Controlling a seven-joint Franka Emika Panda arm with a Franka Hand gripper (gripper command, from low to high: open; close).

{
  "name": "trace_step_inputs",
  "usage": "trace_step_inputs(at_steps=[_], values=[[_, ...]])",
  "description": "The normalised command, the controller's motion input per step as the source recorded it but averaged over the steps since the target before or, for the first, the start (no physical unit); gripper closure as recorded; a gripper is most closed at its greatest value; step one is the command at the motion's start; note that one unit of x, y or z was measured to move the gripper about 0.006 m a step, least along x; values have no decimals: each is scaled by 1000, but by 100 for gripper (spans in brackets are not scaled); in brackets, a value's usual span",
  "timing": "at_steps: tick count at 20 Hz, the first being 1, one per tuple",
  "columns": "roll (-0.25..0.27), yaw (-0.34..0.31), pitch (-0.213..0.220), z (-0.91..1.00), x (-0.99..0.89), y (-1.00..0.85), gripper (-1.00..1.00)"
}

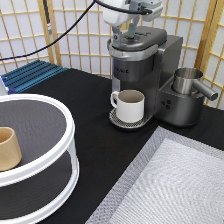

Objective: Make coffee

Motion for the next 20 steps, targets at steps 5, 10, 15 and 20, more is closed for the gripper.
trace_step_inputs(at_steps=[5,10,15,20], values=[[-2,52,2,-893,-96,-115,-100],[-7,20,-8,821,-341,-424,-100],[68,39,-109,902,-138,-864,-100],[119,3,-126,177,0,-999,-100]])
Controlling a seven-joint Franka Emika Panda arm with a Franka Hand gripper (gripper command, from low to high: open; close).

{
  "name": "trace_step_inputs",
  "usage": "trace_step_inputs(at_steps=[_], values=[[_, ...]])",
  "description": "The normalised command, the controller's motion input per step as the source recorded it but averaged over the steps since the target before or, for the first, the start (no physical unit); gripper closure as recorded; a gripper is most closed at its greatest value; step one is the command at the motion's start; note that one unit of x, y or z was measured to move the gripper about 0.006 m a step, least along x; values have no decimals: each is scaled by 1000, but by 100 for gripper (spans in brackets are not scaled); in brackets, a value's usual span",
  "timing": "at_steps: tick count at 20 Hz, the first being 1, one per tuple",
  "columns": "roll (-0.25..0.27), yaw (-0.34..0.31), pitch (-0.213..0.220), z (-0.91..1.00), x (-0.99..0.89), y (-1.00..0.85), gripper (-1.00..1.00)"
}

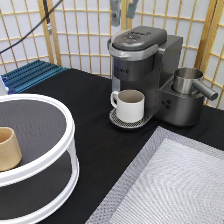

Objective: Make coffee

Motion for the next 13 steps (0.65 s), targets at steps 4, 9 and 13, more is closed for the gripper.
trace_step_inputs(at_steps=[4,9,13], values=[[160,1,-125,-43,0,-978,-100],[135,6,-94,-171,-68,-718,-100],[0,0,0,0,0,0,-100]])
